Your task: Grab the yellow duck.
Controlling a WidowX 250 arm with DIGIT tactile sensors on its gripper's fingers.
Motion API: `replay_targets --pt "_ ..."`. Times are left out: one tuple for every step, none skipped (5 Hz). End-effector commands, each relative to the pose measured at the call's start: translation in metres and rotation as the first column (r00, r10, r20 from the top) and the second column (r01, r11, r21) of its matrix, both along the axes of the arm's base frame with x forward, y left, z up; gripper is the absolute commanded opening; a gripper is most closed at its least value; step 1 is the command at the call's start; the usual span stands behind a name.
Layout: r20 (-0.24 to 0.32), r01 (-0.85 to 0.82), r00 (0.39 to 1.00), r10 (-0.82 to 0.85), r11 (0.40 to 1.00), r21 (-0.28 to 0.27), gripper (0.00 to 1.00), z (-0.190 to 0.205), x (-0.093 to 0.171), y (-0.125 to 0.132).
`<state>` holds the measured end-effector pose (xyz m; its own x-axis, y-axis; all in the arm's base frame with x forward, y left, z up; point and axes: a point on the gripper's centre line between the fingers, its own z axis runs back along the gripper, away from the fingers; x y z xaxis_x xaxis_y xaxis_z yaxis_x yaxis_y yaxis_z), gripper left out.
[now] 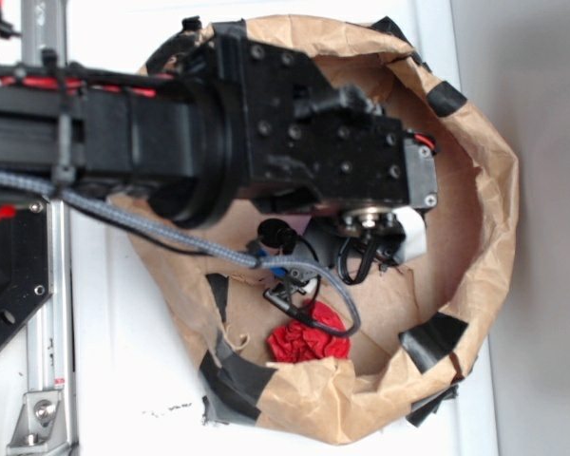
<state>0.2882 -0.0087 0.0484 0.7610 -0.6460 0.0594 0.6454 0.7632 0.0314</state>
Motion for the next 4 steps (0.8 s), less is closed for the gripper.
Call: replay_targets --pt "-0.069 0.01 0.998 -0.009 1.0 0.011 1.0 -0.02 0.006 -0.007" --pt "-0.093 -0.071 0.993 0.072 0.997 0.013 1.0 -0.018 0.016 0.015" --pt "-0.075 -0.191 0.979 0.19 0.982 -0.001 1.0 -0.009 0.029 0.05" --pt "-0.058 -0.229 0.972 0.228 0.974 0.0 1.0 -0.002 0.032 0.061"
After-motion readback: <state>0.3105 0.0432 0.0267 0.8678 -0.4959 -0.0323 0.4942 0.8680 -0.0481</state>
